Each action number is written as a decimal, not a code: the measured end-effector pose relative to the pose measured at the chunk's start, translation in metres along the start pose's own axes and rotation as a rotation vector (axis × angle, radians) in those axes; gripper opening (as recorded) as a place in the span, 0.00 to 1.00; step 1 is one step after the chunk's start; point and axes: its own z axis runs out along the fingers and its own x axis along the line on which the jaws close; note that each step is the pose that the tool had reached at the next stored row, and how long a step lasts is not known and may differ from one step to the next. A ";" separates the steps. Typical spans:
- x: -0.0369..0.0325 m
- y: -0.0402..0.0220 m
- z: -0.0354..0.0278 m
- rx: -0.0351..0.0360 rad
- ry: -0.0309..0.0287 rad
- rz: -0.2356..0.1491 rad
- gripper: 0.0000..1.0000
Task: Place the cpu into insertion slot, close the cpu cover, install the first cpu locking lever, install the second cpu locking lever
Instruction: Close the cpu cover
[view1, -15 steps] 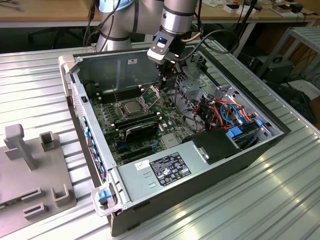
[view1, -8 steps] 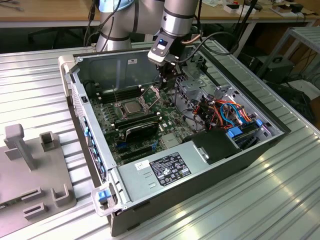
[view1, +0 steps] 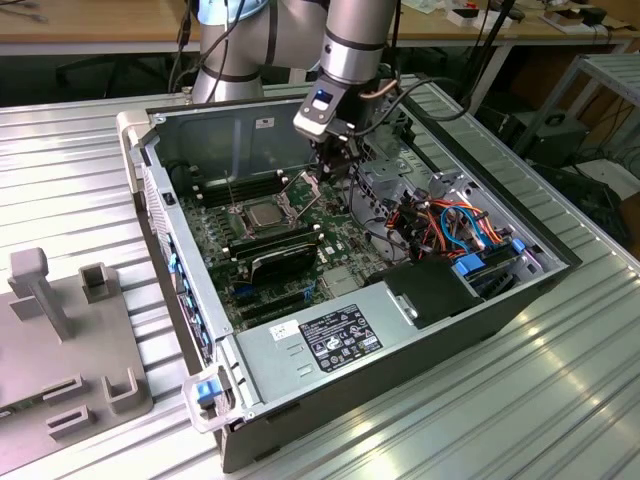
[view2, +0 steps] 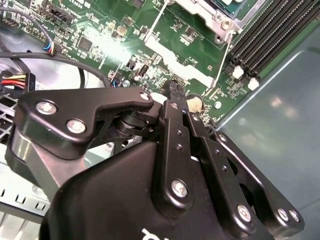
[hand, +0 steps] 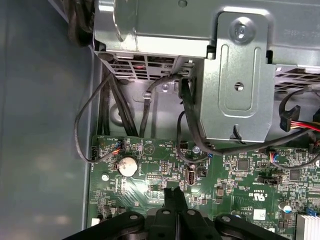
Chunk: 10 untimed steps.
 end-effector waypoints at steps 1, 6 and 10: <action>0.0001 -0.0001 0.0011 0.0008 0.0001 0.000 0.11; 0.0006 -0.0066 0.0058 0.0025 0.0001 0.000 0.11; 0.0012 -0.0151 0.0075 0.0027 -0.0001 0.000 0.11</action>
